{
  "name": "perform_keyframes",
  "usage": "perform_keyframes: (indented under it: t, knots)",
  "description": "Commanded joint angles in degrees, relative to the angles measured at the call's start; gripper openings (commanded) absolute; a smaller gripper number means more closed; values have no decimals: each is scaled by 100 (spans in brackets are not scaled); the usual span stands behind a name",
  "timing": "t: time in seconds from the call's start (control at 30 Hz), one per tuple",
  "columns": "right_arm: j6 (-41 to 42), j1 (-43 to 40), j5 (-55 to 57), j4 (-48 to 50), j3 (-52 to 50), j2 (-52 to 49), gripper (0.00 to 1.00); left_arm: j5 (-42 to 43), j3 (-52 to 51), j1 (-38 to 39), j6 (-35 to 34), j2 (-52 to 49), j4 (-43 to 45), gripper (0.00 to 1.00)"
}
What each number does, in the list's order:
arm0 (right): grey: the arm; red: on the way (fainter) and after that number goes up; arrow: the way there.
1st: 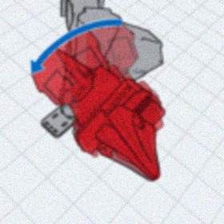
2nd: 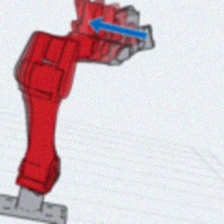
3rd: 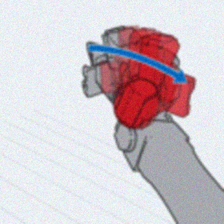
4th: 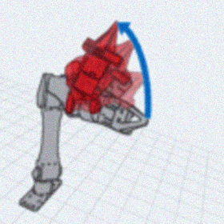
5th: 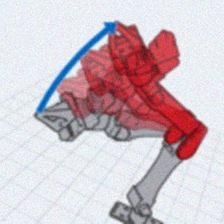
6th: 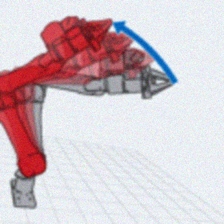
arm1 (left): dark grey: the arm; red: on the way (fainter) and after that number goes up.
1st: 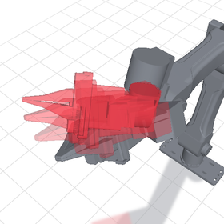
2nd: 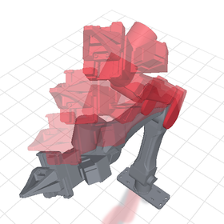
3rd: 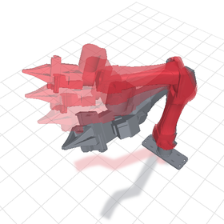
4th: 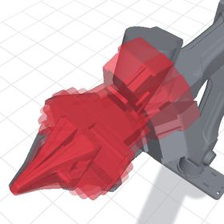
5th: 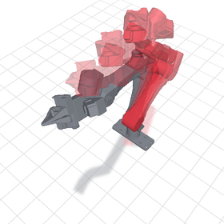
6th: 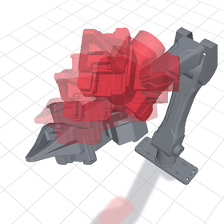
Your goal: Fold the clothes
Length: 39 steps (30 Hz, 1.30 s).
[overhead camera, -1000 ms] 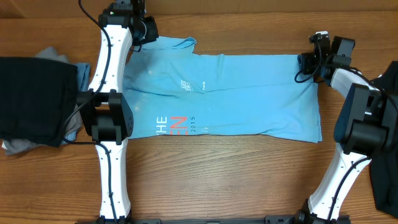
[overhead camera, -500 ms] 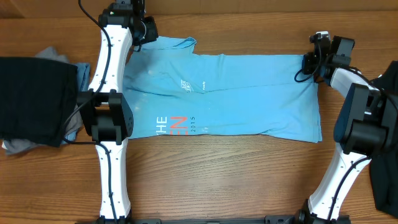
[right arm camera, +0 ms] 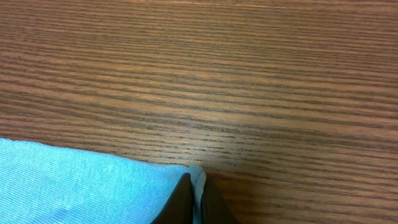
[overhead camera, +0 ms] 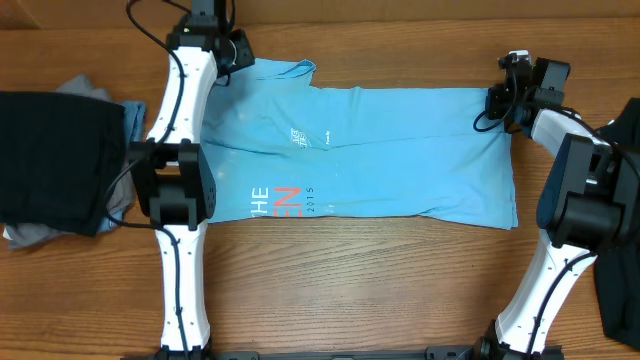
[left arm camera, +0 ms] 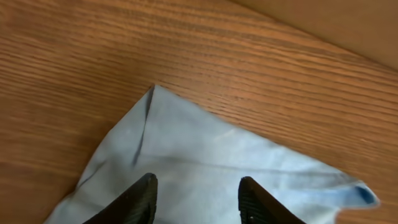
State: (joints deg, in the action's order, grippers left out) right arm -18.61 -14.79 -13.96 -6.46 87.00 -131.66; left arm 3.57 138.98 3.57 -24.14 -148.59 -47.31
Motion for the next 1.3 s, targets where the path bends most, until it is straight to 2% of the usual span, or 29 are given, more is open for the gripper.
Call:
perform_keyframes:
  t: [0.0, 0.3, 0.73, 1.27]
  knots:
    - [42, 2, 188, -31, 87, -79, 4, -142, -90, 20, -103, -343, 94, 45]
    - [42, 2, 188, -35, 83, -79, 4, -592, -90, 13, 616, -393, 184, 48]
    - [39, 2, 188, -52, 83, -79, 4, -540, -90, 26, 787, -754, 313, 47]
    - [37, 2, 190, -24, 83, -79, 4, -354, 184, 24, 789, -813, 369, 18]
